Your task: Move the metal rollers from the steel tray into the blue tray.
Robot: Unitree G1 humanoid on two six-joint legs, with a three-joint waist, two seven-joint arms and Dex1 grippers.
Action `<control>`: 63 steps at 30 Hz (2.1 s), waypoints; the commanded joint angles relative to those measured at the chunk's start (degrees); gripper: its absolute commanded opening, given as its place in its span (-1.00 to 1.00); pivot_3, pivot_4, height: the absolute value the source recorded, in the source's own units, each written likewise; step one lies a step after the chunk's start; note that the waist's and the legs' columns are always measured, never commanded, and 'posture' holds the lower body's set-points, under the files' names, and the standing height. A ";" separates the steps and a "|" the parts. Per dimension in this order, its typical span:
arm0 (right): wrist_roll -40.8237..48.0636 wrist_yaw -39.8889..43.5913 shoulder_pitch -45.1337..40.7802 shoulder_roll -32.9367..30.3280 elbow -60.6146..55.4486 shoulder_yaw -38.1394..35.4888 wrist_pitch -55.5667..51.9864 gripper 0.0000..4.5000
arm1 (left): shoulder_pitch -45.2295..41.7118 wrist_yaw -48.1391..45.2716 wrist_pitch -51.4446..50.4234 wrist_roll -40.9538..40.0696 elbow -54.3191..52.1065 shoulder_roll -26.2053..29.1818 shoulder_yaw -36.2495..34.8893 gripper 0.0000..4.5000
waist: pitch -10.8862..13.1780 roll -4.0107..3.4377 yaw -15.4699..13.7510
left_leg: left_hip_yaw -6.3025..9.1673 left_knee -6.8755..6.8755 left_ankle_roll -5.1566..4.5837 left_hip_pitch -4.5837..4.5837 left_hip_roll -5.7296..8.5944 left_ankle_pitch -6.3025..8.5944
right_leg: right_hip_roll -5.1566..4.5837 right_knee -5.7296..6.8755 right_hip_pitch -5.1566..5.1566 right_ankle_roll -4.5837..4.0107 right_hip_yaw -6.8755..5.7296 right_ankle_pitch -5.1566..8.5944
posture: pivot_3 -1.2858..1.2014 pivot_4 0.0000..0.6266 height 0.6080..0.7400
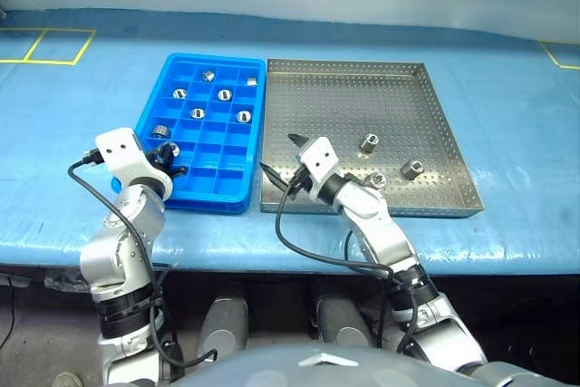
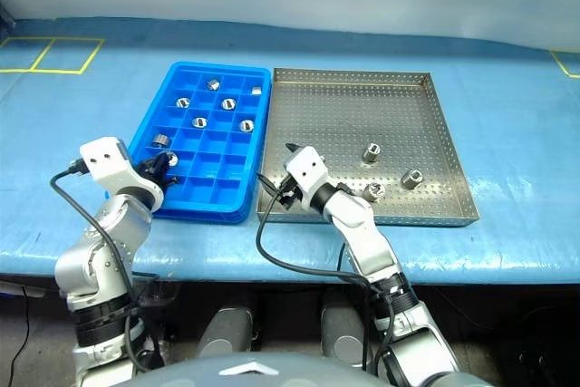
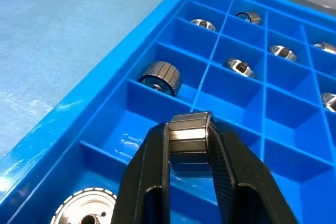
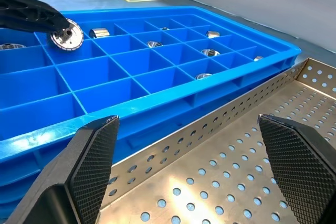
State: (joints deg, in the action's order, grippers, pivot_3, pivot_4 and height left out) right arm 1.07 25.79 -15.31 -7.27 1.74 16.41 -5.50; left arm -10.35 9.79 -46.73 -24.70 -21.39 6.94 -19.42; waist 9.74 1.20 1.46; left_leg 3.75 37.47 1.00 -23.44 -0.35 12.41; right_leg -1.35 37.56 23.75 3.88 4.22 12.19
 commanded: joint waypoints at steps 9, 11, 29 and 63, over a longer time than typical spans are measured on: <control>1.17 -2.10 3.76 -1.00 -5.79 -3.90 -0.63 1.00 | -1.96 -9.07 7.33 2.21 0.16 1.84 7.28 0.33 | 0.00 0.00 0.63 | -0.01 -0.19 0.00 -0.03 -0.02 0.00 | 0.00 -0.26 0.00 0.00 0.00 -0.02 | 0.03 -0.52 1.00; 2.11 -2.33 4.46 -1.23 -6.65 -5.10 -1.09 1.00 | -2.33 -10.36 9.97 3.97 -0.62 2.54 9.42 0.33 | 0.00 -0.01 0.64 | -0.01 -0.25 0.00 -0.05 -0.02 0.00 | 0.00 -0.40 -0.01 0.03 0.00 -0.05 | 0.04 -0.52 1.00; 13.33 -4.49 13.33 -9.18 -24.87 -19.91 -17.00 1.00 | -7.18 -23.88 24.81 13.39 15.41 -2.54 30.13 0.33 | -0.03 -0.09 2.11 | -0.08 -0.34 -0.05 -0.13 0.00 0.02 | -0.02 -0.71 -0.04 0.11 0.05 -0.11 | -0.08 -0.52 1.00; 16.85 4.10 -8.29 -20.26 -8.72 -13.45 -49.47 -0.24 | 2.57 -24.32 37.65 19.49 0.73 -0.38 29.04 0.34 | -0.06 -0.16 -0.06 | -0.16 -0.30 -0.13 -0.11 -0.01 0.05 | 0.05 -0.71 -0.07 0.18 0.21 -0.15 | 0.13 -0.52 1.00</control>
State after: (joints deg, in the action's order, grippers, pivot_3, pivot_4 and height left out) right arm 17.21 28.98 -21.65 -27.62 -5.78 3.99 -57.25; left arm -7.78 -15.08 -10.67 -5.37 -16.90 6.70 10.69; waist 9.67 1.04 1.39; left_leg 3.59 37.17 0.87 -23.56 -0.35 12.46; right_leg -1.30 36.84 23.69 4.06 4.43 12.04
